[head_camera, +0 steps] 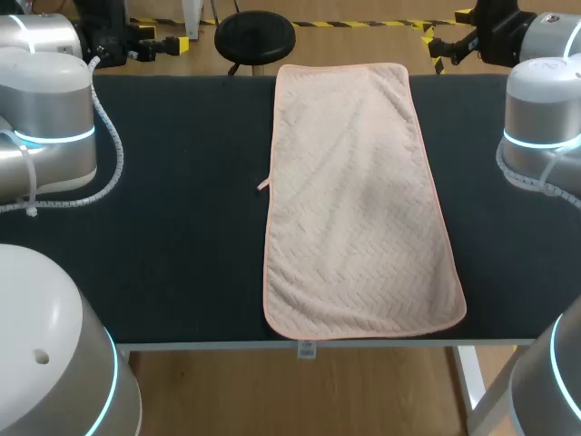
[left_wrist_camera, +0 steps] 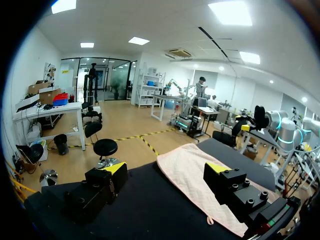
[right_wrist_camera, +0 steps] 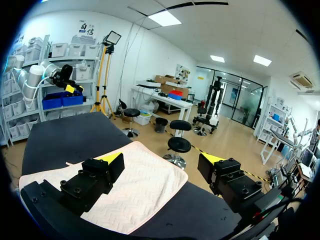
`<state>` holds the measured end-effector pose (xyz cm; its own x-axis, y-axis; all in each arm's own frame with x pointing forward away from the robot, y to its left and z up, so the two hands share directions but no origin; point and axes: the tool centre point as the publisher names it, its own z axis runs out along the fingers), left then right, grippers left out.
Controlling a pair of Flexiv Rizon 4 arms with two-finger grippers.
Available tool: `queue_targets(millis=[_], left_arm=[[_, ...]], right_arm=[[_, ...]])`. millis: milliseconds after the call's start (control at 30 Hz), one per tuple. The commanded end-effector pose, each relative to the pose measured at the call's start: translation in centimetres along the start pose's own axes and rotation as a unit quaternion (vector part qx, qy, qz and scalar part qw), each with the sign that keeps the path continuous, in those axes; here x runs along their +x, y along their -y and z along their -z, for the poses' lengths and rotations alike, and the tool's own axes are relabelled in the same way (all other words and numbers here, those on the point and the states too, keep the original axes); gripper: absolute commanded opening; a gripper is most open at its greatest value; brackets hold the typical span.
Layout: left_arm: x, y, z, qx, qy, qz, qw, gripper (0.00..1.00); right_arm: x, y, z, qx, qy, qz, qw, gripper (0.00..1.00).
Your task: Fold the towel
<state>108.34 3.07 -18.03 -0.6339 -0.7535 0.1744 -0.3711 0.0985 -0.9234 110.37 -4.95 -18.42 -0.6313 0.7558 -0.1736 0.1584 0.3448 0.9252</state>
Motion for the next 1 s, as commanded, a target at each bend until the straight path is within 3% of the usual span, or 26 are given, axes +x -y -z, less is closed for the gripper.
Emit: queue_targets(millis=[33, 500, 533, 567, 633, 667, 733, 833, 900, 967, 1000], left_arm=[[0.0, -0.1, 0.0, 0.002, 0.001, 0.000, 1.000, 1.00], [0.0, -0.1, 0.0, 0.002, 0.001, 0.000, 1.000, 1.00], [0.2, -0.2, -0.3, -0.020, -0.003, -0.028, 0.999, 1.00], [0.3, -0.3, -0.7, -0.057, -0.002, -0.058, 0.997, 1.00], [0.7, -0.5, -1.3, -0.125, -0.003, -0.129, 0.984, 1.00], [1.0, -0.6, -1.6, -0.164, -0.010, -0.165, 0.973, 1.00], [1.6, -0.9, -2.2, -0.237, -0.015, -0.245, 0.940, 1.00], [2.8, -1.5, -2.8, -0.339, -0.048, -0.365, 0.866, 1.00], [3.5, -2.2, -2.9, -0.381, -0.074, -0.428, 0.816, 1.00], [4.2, -2.9, -2.9, -0.409, -0.100, -0.479, 0.770, 1.00], [4.4, -3.3, -2.9, -0.415, -0.112, -0.497, 0.754, 1.00]], right_arm=[[0.0, 0.0, 0.0, 0.000, 0.000, 0.000, 1.000, 1.00], [0.0, 0.1, -0.2, 0.009, -0.007, 0.010, 1.000, 1.00], [0.1, 0.2, -0.5, 0.032, -0.024, 0.038, 0.998, 1.00], [0.2, 0.2, -0.8, 0.071, -0.008, 0.089, 0.994, 1.00], [0.4, 0.2, -1.2, 0.121, -0.044, 0.148, 0.981, 1.00], [0.6, 0.2, -1.3, 0.152, -0.043, 0.207, 0.965, 1.00], [1.0, 0.3, -1.4, 0.212, -0.065, 0.298, 0.928, 1.00], [1.5, 0.6, -1.4, 0.291, -0.090, 0.399, 0.865, 1.00], [1.9, 0.8, -1.2, 0.321, -0.118, 0.453, 0.823, 1.00], [2.2, 1.2, -1.1, 0.332, -0.133, 0.469, 0.807, 1.00], [2.3, 1.5, -1.0, 0.330, -0.145, 0.478, 0.801, 1.00]])
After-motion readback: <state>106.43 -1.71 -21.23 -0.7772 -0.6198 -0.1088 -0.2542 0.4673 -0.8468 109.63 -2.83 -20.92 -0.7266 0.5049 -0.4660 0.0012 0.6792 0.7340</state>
